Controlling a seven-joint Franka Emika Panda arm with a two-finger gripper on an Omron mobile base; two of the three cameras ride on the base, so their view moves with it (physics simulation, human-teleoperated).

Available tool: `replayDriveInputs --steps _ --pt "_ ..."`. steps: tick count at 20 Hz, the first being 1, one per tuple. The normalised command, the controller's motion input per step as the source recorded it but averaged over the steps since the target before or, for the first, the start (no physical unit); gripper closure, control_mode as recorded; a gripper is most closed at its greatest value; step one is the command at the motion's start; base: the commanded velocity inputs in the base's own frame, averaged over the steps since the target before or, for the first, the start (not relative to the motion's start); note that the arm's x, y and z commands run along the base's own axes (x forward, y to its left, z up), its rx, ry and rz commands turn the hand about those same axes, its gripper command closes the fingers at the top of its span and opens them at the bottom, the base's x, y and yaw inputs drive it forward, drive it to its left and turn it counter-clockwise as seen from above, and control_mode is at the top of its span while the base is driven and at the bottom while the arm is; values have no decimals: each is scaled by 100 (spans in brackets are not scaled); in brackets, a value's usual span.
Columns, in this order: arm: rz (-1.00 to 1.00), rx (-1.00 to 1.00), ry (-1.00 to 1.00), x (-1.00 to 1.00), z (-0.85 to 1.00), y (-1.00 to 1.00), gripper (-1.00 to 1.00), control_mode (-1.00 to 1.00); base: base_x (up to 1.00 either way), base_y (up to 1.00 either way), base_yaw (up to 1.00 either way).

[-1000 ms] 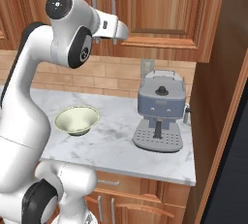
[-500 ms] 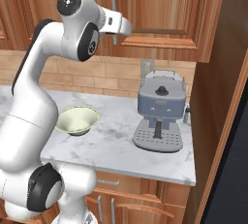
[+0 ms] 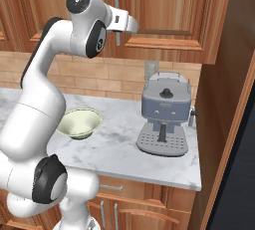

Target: Open the cabinet and setup a tea strainer by placing it in the bowl upright.

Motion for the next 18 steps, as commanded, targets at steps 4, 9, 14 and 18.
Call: replayDriveInputs --steps 4,9,14,18 --pt "0 0 0 24 -4 3 -100 -100 0 0 0" --pt "0 0 0 25 -9 1 -100 -100 0 0 0" --pt "0 1 0 20 -11 0 -100 -100 0 0 0" --pt "0 0 0 20 -15 0 -100 -100 0 0 0"
